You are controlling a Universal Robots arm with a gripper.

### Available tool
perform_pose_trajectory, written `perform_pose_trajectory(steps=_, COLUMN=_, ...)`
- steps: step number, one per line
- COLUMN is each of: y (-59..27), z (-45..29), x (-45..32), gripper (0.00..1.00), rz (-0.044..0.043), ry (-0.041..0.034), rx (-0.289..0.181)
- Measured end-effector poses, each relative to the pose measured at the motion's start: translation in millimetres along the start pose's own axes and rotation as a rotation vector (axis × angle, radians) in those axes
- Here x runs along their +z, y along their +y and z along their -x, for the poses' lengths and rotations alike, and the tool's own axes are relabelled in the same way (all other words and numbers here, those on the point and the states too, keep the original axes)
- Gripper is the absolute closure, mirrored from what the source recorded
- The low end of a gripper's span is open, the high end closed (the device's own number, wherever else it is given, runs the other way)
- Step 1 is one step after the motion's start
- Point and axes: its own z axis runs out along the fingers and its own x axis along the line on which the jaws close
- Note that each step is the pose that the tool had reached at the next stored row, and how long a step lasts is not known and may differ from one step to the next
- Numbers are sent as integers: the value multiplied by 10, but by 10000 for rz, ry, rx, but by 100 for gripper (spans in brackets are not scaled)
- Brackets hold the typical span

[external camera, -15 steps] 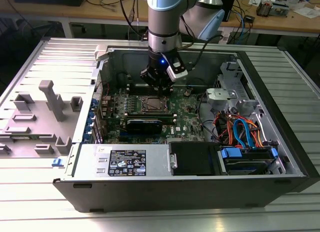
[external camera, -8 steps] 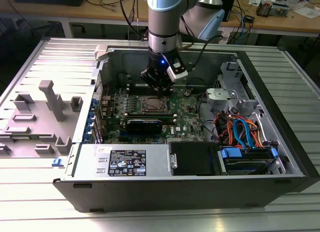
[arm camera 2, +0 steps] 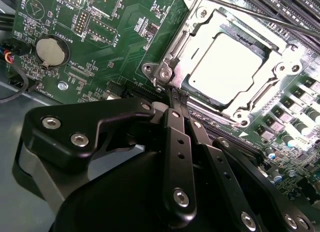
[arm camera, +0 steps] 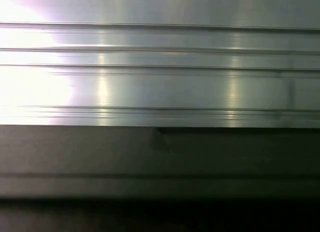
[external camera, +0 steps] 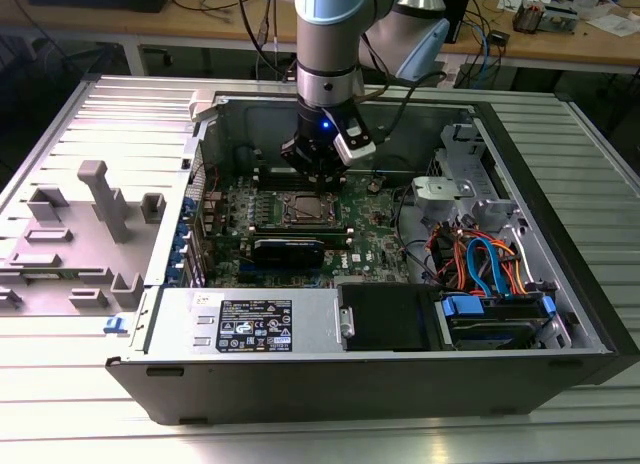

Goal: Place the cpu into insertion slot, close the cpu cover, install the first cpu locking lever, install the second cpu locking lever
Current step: 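Install the first cpu locking lever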

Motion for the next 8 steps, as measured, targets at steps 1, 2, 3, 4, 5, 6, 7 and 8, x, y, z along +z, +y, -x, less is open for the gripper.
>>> perform_pose_trajectory(steps=1, y=0, z=0, x=1, gripper=89, rz=1, ry=-1, rx=0)
perform_pose_trajectory(steps=2, y=0, z=0, x=1, gripper=89, rz=2, ry=-1, rx=0)
perform_pose_trajectory(steps=3, y=1, z=0, x=1, gripper=89, rz=2, ry=-1, rx=0)
perform_pose_trajectory(steps=4, y=1, z=1, x=2, gripper=89, rz=2, ry=-2, rx=-1)
perform_pose_trajectory(steps=5, y=2, z=1, x=2, gripper=89, rz=3, ry=-2, rx=-2)
perform_pose_trajectory(steps=6, y=2, z=0, x=1, gripper=89, rz=2, ry=-2, rx=0)
perform_pose_trajectory(steps=7, y=2, z=1, x=1, gripper=89, rz=3, ry=-2, rx=0)
perform_pose_trajectory(steps=8, y=3, z=1, x=-1, gripper=89, rz=3, ry=-2, rx=0)
